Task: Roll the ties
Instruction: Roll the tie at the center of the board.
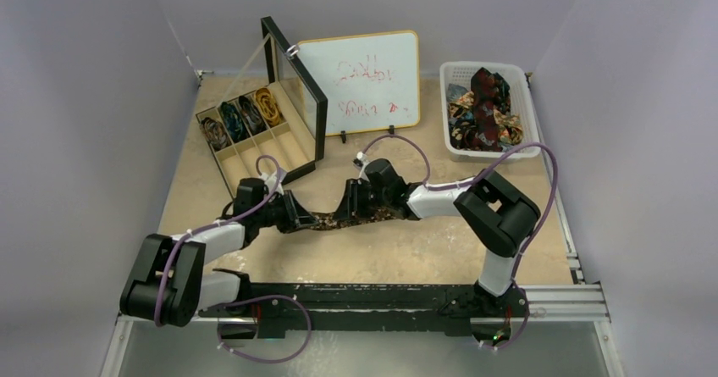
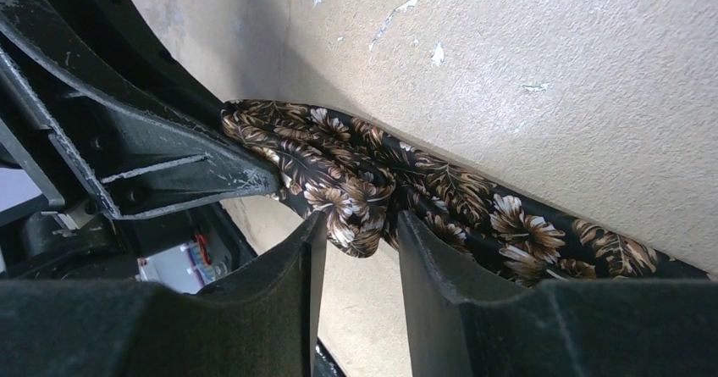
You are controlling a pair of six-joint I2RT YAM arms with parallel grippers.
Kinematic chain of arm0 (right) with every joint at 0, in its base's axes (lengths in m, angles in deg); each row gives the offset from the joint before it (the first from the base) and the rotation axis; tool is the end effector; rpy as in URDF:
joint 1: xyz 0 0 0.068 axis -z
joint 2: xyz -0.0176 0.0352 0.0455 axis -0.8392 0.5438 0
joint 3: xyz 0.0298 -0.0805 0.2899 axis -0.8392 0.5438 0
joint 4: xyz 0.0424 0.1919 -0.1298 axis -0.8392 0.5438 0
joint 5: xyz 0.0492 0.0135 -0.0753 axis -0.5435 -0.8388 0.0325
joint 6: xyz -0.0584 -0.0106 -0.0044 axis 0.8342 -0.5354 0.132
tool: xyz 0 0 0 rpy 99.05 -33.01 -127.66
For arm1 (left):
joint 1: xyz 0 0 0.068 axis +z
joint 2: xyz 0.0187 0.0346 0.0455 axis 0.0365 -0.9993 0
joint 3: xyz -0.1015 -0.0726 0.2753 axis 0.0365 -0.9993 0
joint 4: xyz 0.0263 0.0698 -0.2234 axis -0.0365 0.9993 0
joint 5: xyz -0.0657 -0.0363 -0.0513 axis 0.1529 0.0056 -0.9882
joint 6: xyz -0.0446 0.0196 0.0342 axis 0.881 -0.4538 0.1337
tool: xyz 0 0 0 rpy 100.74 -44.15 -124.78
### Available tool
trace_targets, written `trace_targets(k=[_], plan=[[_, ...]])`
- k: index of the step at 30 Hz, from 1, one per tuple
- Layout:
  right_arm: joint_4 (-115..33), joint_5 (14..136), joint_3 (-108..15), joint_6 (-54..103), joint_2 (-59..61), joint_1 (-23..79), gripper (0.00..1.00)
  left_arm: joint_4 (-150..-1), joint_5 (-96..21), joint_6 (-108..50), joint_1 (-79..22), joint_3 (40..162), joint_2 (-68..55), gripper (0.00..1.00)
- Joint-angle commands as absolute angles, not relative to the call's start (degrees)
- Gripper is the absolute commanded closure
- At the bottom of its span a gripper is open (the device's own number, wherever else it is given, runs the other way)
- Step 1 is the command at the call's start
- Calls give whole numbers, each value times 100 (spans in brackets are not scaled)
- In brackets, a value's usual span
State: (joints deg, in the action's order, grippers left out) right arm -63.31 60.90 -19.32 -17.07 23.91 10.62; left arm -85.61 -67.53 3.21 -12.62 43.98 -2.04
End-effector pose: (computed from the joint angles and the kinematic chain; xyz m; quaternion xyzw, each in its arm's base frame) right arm 0.2362 0.2716 0.1926 -0.0731 0.8654 0.4557 0.1951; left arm 0.1668 -0.0586 0.1707 -0.1277 0.8683 -0.4399 0.1906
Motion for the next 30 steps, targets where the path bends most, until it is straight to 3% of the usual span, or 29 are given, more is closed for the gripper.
trace_targets(k=[1, 6, 13, 21, 30], plan=[[-6166, 6137, -2148, -1639, 2536, 1070, 62, -8825, -6711, 442, -1229, 4400, -283, 100], [-5907, 6293, -2249, -1603, 2693, 1070, 74, -8749, -6701, 434, -1229, 4376, -295, 92], [-5775, 6480, -2187, -1638, 2854, 1072, 80, -8294, -6485, 353, -1229, 4383, 66, 60], [-5845, 6458, -2165, -1584, 2989, 1075, 81, -8093, -6288, 276, -1226, 4415, 206, 53], [-5924, 6363, -2156, -1591, 3104, 1074, 82, -8968, -6379, 891, -1220, 4279, -175, 50]])
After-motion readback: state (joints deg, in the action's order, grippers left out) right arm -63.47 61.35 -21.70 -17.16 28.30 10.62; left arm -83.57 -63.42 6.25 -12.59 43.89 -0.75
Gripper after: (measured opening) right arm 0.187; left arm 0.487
